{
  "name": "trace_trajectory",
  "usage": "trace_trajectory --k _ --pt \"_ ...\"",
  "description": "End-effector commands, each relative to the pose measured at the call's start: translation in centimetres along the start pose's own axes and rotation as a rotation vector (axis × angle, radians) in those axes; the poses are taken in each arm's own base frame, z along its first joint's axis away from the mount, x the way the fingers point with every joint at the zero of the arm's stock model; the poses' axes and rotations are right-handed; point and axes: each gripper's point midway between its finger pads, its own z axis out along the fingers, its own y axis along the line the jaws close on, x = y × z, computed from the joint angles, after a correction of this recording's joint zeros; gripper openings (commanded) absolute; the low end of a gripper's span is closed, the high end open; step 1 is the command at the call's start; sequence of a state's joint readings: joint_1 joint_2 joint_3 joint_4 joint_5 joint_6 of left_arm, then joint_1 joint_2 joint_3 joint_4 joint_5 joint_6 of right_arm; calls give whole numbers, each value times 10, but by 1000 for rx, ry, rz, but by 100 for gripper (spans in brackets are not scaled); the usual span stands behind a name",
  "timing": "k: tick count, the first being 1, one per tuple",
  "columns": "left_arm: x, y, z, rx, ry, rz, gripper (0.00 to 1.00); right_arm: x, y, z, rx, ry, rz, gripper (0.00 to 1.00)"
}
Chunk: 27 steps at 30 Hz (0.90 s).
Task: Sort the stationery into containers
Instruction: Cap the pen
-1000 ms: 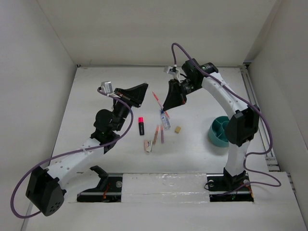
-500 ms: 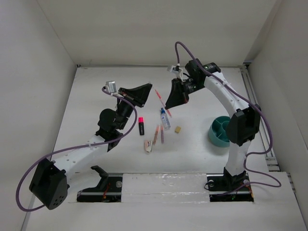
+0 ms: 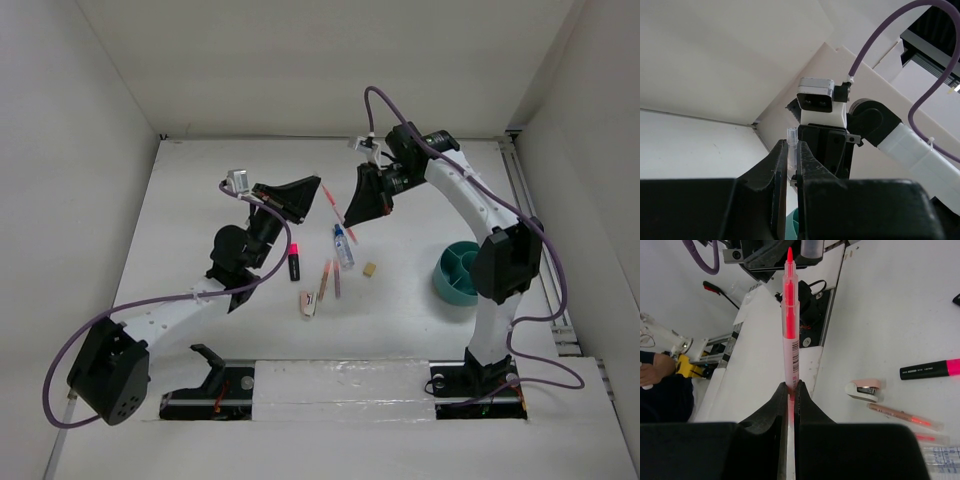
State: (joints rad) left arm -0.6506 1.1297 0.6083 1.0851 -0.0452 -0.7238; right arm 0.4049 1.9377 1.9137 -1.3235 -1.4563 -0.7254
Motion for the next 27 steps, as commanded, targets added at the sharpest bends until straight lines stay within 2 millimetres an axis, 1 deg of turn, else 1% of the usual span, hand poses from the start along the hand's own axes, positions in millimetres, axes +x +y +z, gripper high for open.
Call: trace_trajectory --k 1,4,8,10,13,14,18,21,27 --pt "-16 -26 5 96 -56 -19 0 -23 32 -2 -90 -88 -94 0" --pt "-16 -31 7 118 -49 -28 0 -23 32 -2 -90 -88 -94 0" --pt "-14 -29 7 112 -42 -27 0 -20 30 -1 -83 -82 -85 0" --pt "-22 -34 8 117 -65 -29 0 -20 30 -1 -83 -82 -85 0" --pt "-25 -31 8 103 -79 -30 0 -18 29 -1 -83 -82 -76 0" --pt "-30 -37 9 116 -92 -23 0 -18 29 -1 -83 -82 -76 0" --pt "-32 -39 9 122 -99 -24 0 -18 29 -1 -83 -82 -76 0" --pt "-28 -35 11 117 -92 -35 0 -18 28 -1 -83 -82 -85 0" --pt "-32 -42 10 146 -105 -57 0 -16 27 -1 -83 -82 -76 0"
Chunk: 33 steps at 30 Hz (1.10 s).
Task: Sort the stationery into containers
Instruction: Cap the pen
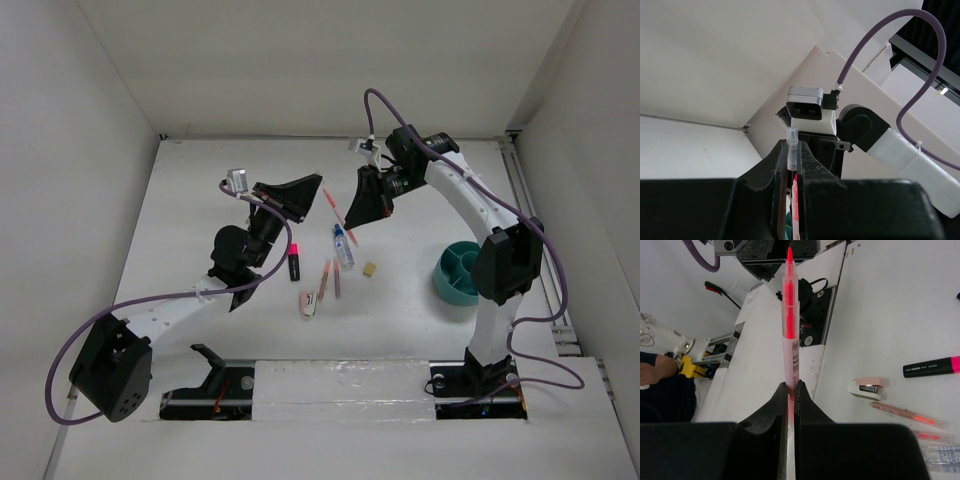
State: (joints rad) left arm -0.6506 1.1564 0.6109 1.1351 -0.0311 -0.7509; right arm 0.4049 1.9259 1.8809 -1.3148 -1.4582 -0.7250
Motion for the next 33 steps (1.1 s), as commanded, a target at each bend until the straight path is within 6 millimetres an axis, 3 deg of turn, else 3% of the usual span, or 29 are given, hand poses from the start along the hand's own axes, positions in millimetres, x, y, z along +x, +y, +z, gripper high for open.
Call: trace_trajectory --k 1,33 --pt "-31 -38 8 119 -96 -27 0 -21 27 -1 -81 -81 -88 0" --pt "-10 -26 4 116 -40 -59 0 -29 31 -15 -70 -121 -115 0"
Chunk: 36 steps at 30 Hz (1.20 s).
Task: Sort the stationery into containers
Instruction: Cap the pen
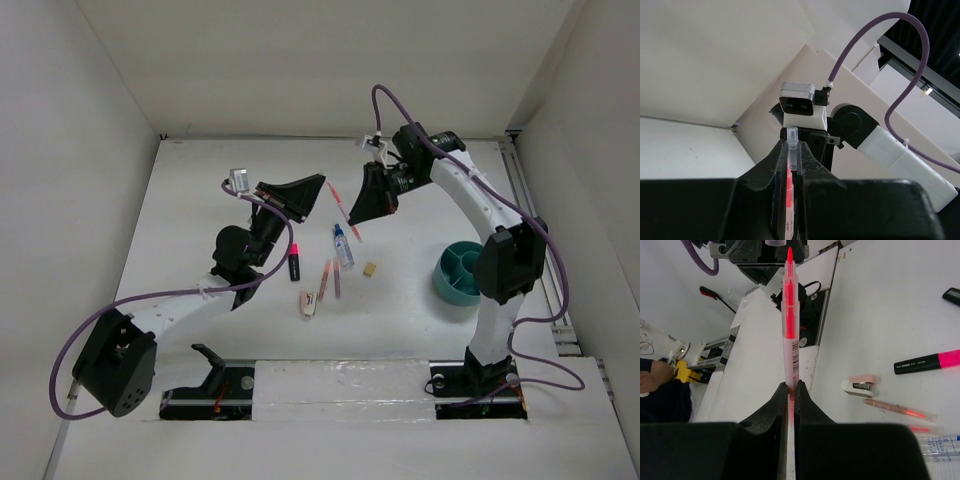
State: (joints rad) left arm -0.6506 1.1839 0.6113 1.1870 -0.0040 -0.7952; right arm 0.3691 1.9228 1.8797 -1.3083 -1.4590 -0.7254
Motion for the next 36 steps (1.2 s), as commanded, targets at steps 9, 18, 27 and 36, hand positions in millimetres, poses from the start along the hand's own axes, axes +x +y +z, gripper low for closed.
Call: trace_trajectory --k 9,18,27,36 --pt "-12 -19 7 80 -55 -22 0 -26 36 -2 -100 -100 -106 0" --pt "-18 -23 11 80 -71 -3 0 -23 33 -2 -92 -95 -115 0" --pt "-23 -24 15 80 -86 16 0 -19 32 -2 -76 -82 -122 0" --pt "-25 -27 17 87 -92 15 0 -18 34 -2 -76 -82 -121 0"
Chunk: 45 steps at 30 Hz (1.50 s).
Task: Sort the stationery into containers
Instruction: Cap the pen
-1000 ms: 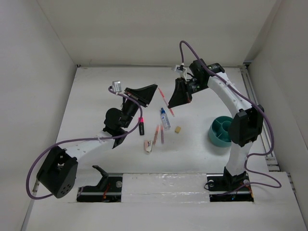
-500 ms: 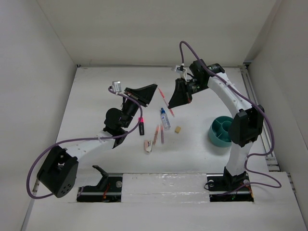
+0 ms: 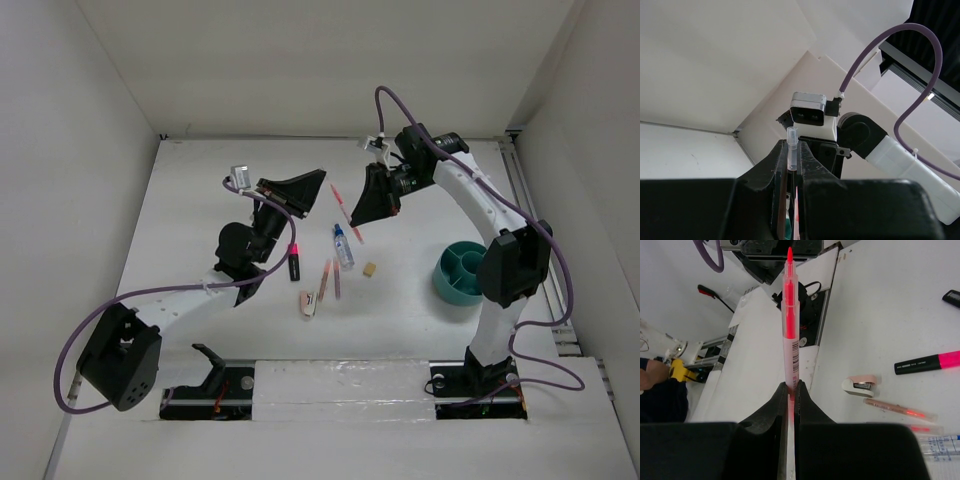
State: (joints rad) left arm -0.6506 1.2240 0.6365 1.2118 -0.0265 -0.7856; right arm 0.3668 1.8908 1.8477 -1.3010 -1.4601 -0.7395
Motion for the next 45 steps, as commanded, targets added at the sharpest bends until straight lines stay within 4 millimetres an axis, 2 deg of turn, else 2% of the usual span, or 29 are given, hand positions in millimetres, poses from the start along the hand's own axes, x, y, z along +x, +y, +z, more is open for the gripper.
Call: trace_trajectory --k 1,10,17,22,35,45 --pt "-21 -28 7 87 -63 -4 0 -21 27 -1 -77 -80 -100 0" --pt "-7 -23 9 97 -21 -19 0 -20 20 -1 -78 -80 -81 0" --pt "-9 -28 8 111 -21 -19 0 -18 17 0 -77 -80 -89 0" --pt "-20 -31 7 99 -57 -3 0 -15 17 0 -70 -72 -90 0" --pt "-20 -41 7 139 -41 -11 0 -15 13 0 -63 -66 -90 0" --pt "-16 -39 5 147 -35 -11 0 -13 4 1 -64 -65 -70 0"
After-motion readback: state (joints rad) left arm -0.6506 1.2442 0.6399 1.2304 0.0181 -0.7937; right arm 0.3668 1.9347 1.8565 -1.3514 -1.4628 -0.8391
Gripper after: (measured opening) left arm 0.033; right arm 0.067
